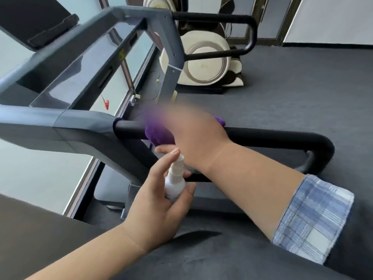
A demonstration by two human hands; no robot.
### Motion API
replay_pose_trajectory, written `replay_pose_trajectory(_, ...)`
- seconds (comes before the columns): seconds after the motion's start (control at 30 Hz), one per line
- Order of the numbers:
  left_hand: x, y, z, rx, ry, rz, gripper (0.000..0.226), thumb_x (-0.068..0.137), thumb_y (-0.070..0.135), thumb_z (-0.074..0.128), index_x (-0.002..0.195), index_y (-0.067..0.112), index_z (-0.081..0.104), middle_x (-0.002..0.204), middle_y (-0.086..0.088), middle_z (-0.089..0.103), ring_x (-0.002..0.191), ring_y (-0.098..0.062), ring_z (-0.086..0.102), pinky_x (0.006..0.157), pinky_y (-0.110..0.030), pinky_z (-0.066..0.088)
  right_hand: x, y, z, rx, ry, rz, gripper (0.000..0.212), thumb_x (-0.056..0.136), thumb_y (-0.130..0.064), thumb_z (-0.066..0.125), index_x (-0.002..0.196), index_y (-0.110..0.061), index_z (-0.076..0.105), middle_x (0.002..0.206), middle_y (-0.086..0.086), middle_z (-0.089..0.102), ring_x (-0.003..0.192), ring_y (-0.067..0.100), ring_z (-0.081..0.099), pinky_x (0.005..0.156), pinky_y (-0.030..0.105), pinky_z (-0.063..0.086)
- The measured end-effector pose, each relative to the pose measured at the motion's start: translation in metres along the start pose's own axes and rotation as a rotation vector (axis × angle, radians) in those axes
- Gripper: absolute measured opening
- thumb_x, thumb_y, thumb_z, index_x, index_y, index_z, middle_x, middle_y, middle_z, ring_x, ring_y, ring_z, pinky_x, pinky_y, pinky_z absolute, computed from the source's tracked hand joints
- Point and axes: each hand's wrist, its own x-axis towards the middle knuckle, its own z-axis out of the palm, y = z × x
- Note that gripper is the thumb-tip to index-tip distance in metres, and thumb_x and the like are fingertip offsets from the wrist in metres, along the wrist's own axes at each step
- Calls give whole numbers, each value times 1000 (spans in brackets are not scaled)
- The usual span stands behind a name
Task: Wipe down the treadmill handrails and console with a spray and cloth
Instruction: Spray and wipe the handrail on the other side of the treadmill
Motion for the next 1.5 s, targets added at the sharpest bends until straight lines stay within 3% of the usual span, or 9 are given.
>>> replay_pose_trajectory(0.2, -2, 2, 1, -11, -23, -17, 69, 89, 29, 63, 141, 58, 28, 106, 10, 62, 90, -7, 63, 83, -14, 46, -50, 47, -5, -34, 65, 141, 84, 80, -78, 42, 146, -25, 45, 128, 7, 59, 104, 33, 62, 88, 48, 48)
replay_pose_trajectory(0.4, -16, -7, -27, 28, 36, -39, 69, 90, 28, 63, 143, 54, 28, 105, 10, 62, 99, -14, 65, 86, -17, 47, -37, 26, -1, -63, 73, 170, 76, 85, -74, 39, 140, -22, 51, 127, 7, 61, 99, 34, 64, 85, 46, 48)
replay_pose_trajectory(0.67, -36, -9, -52, 41, 143, -89, 67, 88, 32, 63, 143, 53, 31, 104, 11, 62, 97, -17, 65, 81, -20, 52, 32, -67, 16, -147, 43, -11, 80, 89, -71, 47, 152, -23, 30, 135, 10, 50, 103, 34, 60, 85, 44, 44)
replay_pose_trajectory(0.8, -32, -1, -46, 33, 120, -62, 69, 86, 30, 64, 140, 57, 31, 111, -6, 62, 98, -13, 65, 81, -16, 50, 47, -85, 21, -138, 44, -44, 84, 90, -68, 50, 156, -25, 21, 135, 11, 47, 104, 35, 58, 83, 43, 43)
replay_pose_trajectory(0.87, -27, 2, -41, 28, 114, -59, 69, 86, 30, 64, 140, 58, 31, 112, -8, 62, 96, -12, 66, 81, -17, 51, 43, -76, 20, -130, 50, -76, 85, 89, -69, 51, 157, -26, 21, 136, 11, 47, 104, 34, 59, 83, 43, 44)
replay_pose_trajectory(1.03, -13, 11, -13, -24, 30, -23, 72, 88, 25, 67, 139, 58, 29, 110, 17, 63, 89, -6, 65, 78, -19, 51, 18, -39, 12, -77, 40, -46, 83, 86, -72, 52, 154, -31, 28, 136, 8, 49, 104, 32, 59, 86, 44, 43)
replay_pose_trajectory(1.2, -4, 18, 21, -52, -69, 9, 70, 86, 31, 63, 141, 57, 28, 107, 5, 63, 84, -1, 63, 73, -12, 49, -30, 22, 1, -54, 39, 33, 80, 87, -72, 49, 154, -31, 31, 139, 6, 48, 108, 31, 57, 91, 45, 42)
replay_pose_trajectory(1.37, 5, 21, 57, -91, -145, 20, 68, 86, 36, 63, 141, 58, 29, 106, 11, 63, 78, -6, 64, 67, -25, 53, -80, 80, -14, -12, 53, 119, 79, 85, -67, 60, 152, -30, 37, 141, 3, 50, 115, 28, 56, 98, 45, 41)
replay_pose_trajectory(1.5, 15, 30, 86, -77, -168, 63, 67, 89, 34, 62, 142, 56, 27, 107, 9, 62, 81, -5, 64, 72, -16, 50, -109, 112, -17, -11, 97, 149, 79, 82, -60, 68, 150, -29, 41, 141, 3, 51, 116, 28, 56, 100, 45, 40)
